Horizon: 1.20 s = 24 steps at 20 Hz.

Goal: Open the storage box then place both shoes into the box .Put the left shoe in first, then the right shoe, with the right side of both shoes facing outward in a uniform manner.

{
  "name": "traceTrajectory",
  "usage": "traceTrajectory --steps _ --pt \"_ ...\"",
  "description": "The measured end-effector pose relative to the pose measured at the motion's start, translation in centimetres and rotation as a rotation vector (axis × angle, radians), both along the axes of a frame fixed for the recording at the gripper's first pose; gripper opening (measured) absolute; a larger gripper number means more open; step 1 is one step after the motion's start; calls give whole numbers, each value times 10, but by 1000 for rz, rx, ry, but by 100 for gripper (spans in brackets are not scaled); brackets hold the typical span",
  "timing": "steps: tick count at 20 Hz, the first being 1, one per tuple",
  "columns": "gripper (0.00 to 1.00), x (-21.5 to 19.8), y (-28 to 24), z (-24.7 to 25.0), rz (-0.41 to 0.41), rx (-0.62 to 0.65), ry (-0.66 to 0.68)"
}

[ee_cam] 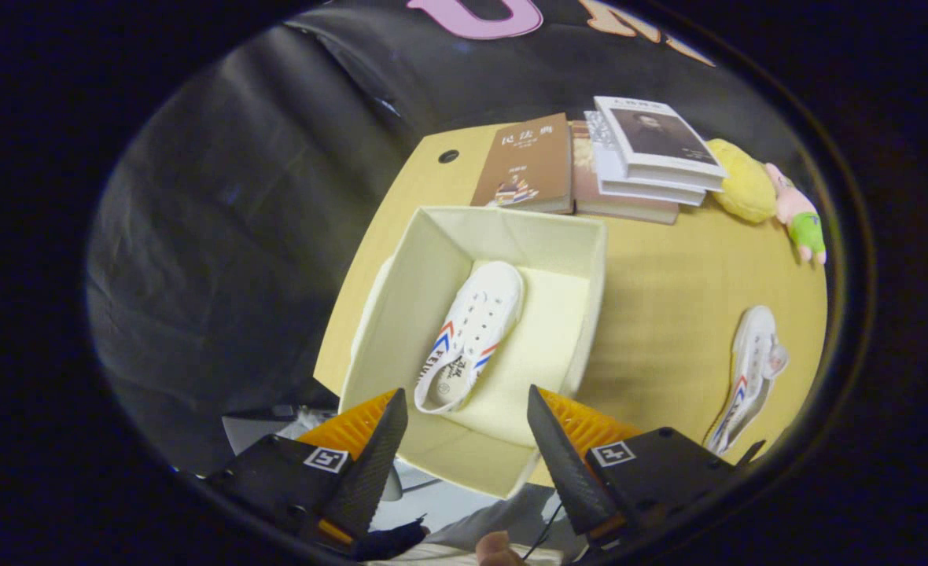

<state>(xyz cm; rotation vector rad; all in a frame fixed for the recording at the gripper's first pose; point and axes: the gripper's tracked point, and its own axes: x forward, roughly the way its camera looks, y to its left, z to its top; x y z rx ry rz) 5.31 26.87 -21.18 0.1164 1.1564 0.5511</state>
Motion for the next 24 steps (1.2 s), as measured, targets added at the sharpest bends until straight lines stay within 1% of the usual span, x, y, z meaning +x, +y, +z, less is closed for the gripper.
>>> traceTrajectory --steps 3,7,11,13,16,19,21,24 --pt "97 3 -57 7 -46 -19 -19" --pt "98 9 -139 -11 -134 -70 -2" --pt "98 24 -230 -43 -190 -204 3" --pt "98 32 -266 -61 -204 -267 12" --pt "97 41 -308 -86 -225 -337 30" --pt "96 51 -345 -118 -204 -460 42" --pt "96 57 -359 -135 -183 -517 40" --pt "96 65 -367 -154 -201 -543 51"
